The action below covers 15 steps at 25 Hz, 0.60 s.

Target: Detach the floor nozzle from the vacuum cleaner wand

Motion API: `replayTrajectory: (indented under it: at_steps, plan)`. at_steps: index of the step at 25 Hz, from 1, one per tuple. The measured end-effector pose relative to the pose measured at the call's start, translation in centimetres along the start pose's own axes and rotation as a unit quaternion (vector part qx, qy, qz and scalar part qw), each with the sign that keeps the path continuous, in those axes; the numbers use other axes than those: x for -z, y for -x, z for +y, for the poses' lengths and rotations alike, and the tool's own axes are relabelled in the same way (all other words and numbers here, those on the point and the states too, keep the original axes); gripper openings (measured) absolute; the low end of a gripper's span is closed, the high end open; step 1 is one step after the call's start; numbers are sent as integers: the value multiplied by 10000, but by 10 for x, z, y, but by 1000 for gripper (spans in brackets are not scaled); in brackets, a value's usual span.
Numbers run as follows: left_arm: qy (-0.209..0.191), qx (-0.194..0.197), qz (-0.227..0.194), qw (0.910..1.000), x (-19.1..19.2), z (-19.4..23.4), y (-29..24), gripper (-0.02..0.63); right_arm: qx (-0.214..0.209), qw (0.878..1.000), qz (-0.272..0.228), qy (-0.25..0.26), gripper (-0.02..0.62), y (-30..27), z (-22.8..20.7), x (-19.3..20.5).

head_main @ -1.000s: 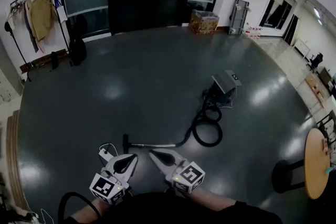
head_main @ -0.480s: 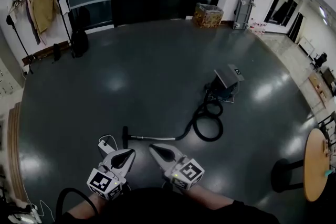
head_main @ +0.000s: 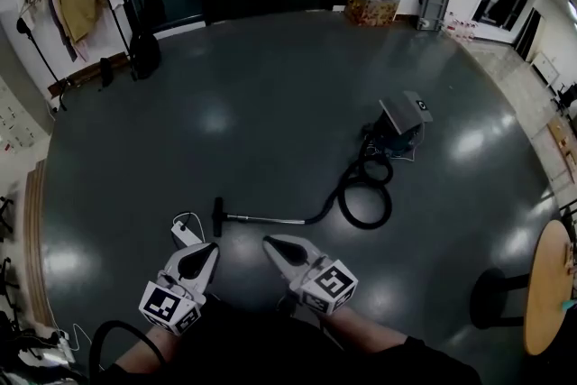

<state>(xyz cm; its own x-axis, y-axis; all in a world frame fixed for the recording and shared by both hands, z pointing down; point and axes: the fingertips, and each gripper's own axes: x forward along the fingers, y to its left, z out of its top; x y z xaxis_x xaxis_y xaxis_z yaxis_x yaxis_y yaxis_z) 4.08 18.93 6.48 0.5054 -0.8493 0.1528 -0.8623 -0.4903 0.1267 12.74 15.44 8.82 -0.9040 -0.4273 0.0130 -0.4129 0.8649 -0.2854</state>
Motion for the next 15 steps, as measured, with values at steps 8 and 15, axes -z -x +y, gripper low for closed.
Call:
replayTrajectory:
  at_steps: [8, 15]
  plan:
    - [137, 135, 33, 9998, 18, 30, -2, 2, 140, 9994, 285, -97, 0, -32, -12, 14]
    - [-63, 339, -12, 9994, 8, 128, -9, 2, 436, 9976, 537, 37, 2, -111, -9, 18]
